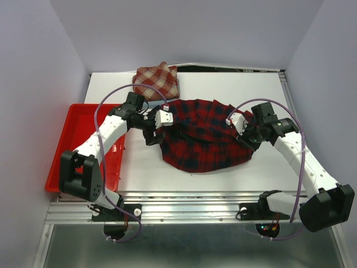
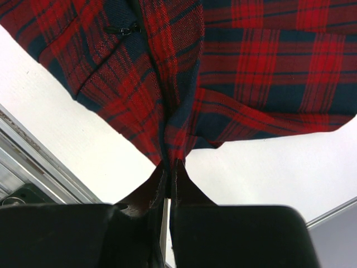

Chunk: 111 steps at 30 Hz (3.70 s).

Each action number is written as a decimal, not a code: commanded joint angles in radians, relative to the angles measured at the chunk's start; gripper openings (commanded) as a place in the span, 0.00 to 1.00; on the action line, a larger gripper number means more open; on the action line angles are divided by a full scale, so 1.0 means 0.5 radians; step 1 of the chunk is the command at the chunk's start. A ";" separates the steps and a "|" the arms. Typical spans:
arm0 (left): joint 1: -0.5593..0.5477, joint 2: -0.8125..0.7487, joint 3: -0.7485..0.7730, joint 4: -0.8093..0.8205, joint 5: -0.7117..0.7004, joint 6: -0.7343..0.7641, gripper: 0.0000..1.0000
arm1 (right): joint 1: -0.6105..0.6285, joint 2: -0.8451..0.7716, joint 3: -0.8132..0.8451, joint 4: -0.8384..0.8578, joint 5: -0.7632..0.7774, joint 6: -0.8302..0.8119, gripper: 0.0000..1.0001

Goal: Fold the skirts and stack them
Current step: Flatten the skirt out

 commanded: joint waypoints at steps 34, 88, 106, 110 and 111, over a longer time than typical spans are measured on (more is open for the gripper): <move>0.361 -0.427 0.645 0.552 -0.105 -0.717 0.00 | -1.114 0.265 1.236 0.069 -0.827 -0.062 0.01; 0.104 -1.555 -0.431 0.641 -0.105 -1.122 0.00 | -1.114 -1.230 0.047 0.077 0.255 -0.425 0.01; -0.301 0.927 0.894 1.013 -0.982 -1.392 0.00 | -1.114 1.126 0.561 0.835 0.252 -0.008 0.01; -0.304 1.253 1.346 0.912 -1.096 -1.386 0.10 | -1.114 1.446 0.819 0.853 0.276 0.091 0.03; -0.298 1.324 1.462 0.863 -1.108 -1.413 0.21 | -1.114 1.501 0.865 0.872 0.304 0.139 0.19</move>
